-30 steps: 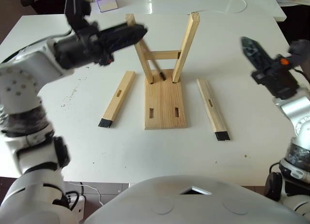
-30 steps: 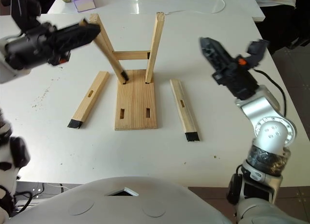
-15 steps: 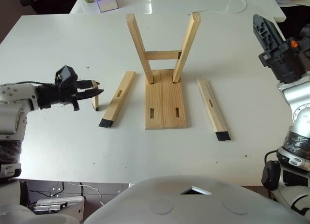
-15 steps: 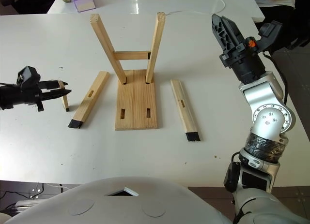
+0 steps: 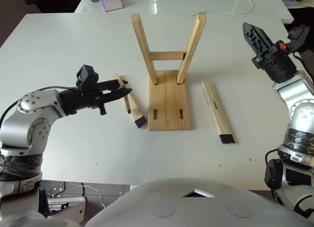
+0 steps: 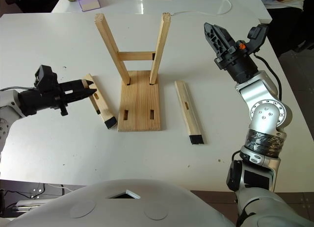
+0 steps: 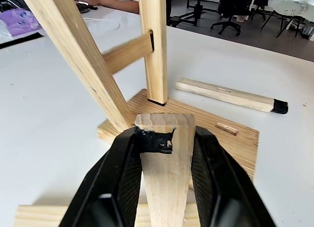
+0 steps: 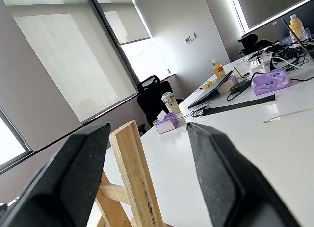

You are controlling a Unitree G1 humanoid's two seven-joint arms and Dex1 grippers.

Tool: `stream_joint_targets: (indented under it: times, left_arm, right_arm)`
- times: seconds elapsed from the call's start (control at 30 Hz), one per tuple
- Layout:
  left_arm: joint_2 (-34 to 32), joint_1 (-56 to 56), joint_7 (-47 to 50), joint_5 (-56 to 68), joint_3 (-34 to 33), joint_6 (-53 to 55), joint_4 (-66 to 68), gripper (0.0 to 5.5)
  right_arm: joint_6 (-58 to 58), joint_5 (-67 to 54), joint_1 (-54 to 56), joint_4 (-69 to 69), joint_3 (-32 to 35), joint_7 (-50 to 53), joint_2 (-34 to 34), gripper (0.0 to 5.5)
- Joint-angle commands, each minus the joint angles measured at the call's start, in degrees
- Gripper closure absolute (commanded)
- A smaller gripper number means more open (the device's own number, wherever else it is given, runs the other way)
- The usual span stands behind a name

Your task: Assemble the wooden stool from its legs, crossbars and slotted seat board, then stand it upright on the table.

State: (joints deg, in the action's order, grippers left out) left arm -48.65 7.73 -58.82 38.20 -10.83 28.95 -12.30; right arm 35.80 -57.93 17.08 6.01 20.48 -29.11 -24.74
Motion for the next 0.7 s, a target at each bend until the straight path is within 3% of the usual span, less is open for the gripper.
stream_joint_targets:
  times: [0.03, 0.23, 0.7]
  left_arm:
    - [-1.5, 8.9, -0.9, -5.2, -0.2, -5.3, 9.4, 4.19]
    - [1.9, 9.8, -3.0, -7.3, 1.0, -8.9, 17.2, 4.19]
    - [8.3, 1.6, -0.8, -7.3, 0.0, -10.8, 13.4, 4.19]
  right_arm:
    - [-1.1, 2.0, 0.3, -1.2, -1.0, -0.7, 1.5, 2.62]
    - [-1.4, 3.4, 1.2, -2.4, -2.1, -1.2, 3.0, 2.62]
    - [0.4, 5.9, 6.8, -8.7, -3.6, -4.4, 1.8, 2.62]
